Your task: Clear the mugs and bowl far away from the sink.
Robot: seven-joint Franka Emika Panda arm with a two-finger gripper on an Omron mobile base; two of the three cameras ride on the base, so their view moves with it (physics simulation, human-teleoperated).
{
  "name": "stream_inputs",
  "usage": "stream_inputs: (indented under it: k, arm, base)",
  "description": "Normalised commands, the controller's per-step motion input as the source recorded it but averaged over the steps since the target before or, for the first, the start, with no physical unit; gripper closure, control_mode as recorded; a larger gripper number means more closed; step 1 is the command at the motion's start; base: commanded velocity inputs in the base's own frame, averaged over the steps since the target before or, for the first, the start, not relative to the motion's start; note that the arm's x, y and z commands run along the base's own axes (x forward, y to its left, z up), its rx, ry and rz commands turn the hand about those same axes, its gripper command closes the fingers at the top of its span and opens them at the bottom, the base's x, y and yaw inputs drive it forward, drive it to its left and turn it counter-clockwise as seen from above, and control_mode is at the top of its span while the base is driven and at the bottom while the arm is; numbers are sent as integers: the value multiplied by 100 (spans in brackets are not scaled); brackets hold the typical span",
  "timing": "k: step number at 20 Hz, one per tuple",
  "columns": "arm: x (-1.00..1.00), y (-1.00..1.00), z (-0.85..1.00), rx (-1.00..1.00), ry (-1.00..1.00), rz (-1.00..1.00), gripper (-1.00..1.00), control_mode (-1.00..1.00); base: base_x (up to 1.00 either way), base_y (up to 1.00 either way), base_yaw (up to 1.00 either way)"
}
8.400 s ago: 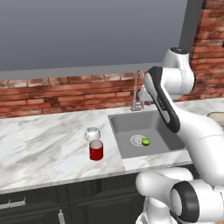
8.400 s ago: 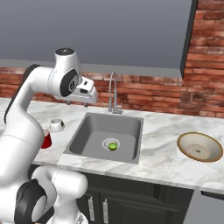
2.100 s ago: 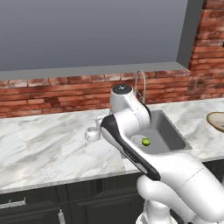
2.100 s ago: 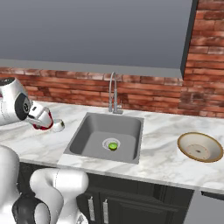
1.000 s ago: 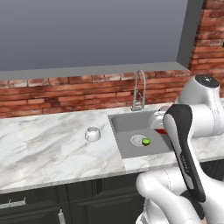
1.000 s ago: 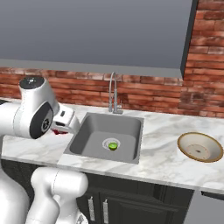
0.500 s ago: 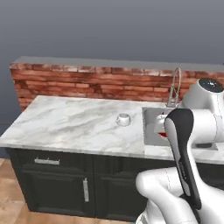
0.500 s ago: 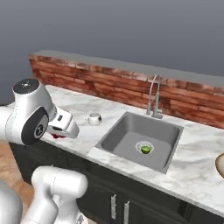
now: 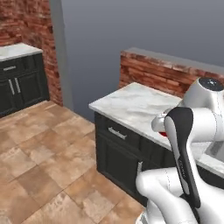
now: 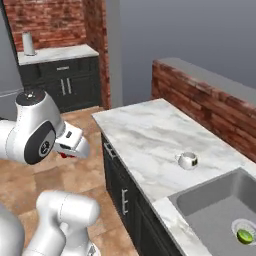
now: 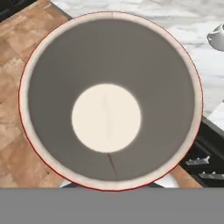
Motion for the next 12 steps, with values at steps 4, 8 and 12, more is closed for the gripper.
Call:
stream_inputs:
  k: [4, 8, 12]
  arm:
    - [0, 0, 0, 0, 0, 0, 100, 100]
    - [0, 0, 0, 0, 0, 0, 100, 100]
    - [0, 0, 0, 0, 0, 0, 100, 100]
  base:
    - [-28, 0, 98]
    - [-2, 11, 88]
    - [0, 21, 87]
